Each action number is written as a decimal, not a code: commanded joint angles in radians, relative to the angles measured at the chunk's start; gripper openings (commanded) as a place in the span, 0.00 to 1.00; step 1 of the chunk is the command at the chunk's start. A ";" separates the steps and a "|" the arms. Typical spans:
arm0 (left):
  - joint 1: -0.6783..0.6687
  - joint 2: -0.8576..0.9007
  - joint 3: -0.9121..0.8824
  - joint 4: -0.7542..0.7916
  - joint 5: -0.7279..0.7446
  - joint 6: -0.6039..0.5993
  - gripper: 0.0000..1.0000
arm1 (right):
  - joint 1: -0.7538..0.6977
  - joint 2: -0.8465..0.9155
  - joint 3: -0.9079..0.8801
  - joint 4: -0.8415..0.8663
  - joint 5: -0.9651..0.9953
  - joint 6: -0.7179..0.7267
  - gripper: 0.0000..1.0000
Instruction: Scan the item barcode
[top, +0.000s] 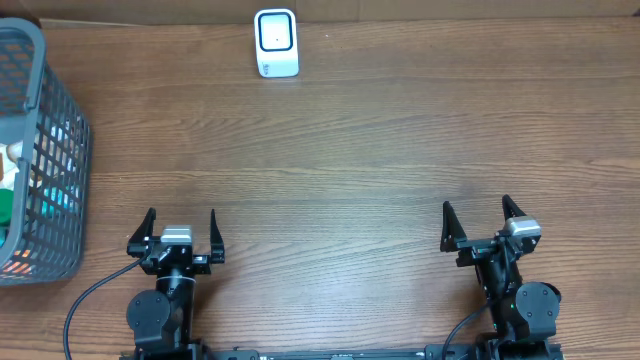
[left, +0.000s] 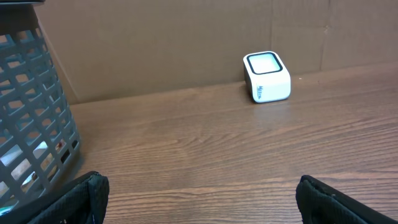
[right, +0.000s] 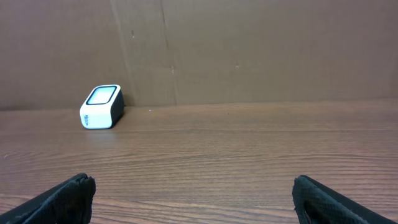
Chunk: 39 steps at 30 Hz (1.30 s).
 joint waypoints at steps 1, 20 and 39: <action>-0.006 -0.012 -0.008 0.006 0.008 0.018 1.00 | 0.006 -0.010 -0.011 0.004 -0.006 0.004 1.00; -0.006 0.009 0.074 0.024 0.072 -0.095 1.00 | 0.006 -0.010 -0.011 0.004 -0.006 0.004 1.00; -0.006 1.268 1.630 -1.046 0.304 -0.097 0.99 | 0.006 -0.010 -0.011 0.004 -0.006 0.004 1.00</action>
